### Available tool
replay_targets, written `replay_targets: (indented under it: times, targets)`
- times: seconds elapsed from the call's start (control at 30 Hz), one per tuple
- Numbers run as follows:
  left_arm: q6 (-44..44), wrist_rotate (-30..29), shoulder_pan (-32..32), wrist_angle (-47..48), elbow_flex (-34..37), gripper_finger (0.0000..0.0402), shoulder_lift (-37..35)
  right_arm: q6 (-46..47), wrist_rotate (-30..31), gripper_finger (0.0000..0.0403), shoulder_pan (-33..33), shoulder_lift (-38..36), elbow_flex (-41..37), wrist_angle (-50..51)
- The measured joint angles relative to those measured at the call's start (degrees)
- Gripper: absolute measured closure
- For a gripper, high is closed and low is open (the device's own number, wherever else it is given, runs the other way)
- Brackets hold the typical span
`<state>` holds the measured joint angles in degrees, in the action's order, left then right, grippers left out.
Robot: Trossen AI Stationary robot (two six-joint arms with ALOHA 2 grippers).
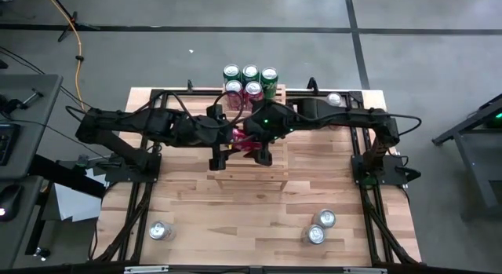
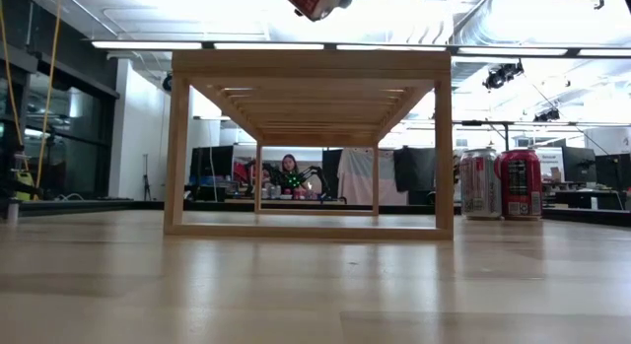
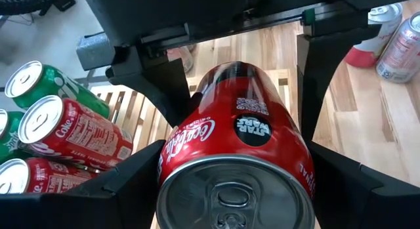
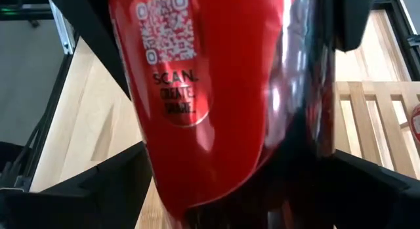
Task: Place canned beverage on shelf
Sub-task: Put the bottom red soda can on the shelf aligned with the other red soda cans
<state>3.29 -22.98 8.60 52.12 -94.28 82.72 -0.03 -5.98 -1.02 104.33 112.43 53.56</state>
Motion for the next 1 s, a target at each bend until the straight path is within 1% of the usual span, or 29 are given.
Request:
replay_targets:
  times: [0.3, 0.37, 0.53, 0.63, 0.77, 0.9, 1.0]
  targets:
    - [0.46, -0.44, -0.02, 0.12, -0.04, 0.0109, -0.09, 0.02, 1.01, 0.0052, 0.02, 0.09, 2.71, 0.46]
    - [0.48, -0.42, -0.02, 0.12, -0.04, 0.0108, -0.08, 0.02, 1.01, 0.0065, 0.02, 0.09, 3.23, 0.6]
    - [0.44, 0.33, -0.07, 0.22, -0.04, 0.0105, -0.07, -0.44, 0.97, 0.0114, 0.02, 0.09, 3.38, 1.18]
    - [0.18, 1.42, -0.1, 0.22, -0.04, 0.0095, -0.05, -0.52, 0.8, 0.0114, 0.02, 0.09, 3.41, 1.8]
    - [-0.14, 2.94, -0.31, 0.46, -0.04, 0.0071, 0.02, -1.88, 0.81, 0.0114, 0.07, 0.07, 3.44, 2.96]
    - [-2.48, 6.29, -1.8, 1.91, -0.04, 0.0055, 0.0, -3.43, 0.93, 0.0114, 0.05, 0.04, 3.44, 8.02]
    - [-3.25, 7.19, -2.77, 4.7, -0.04, 0.0053, -0.36, -4.38, 1.29, 0.0114, -0.02, 0.02, 3.44, 13.52]
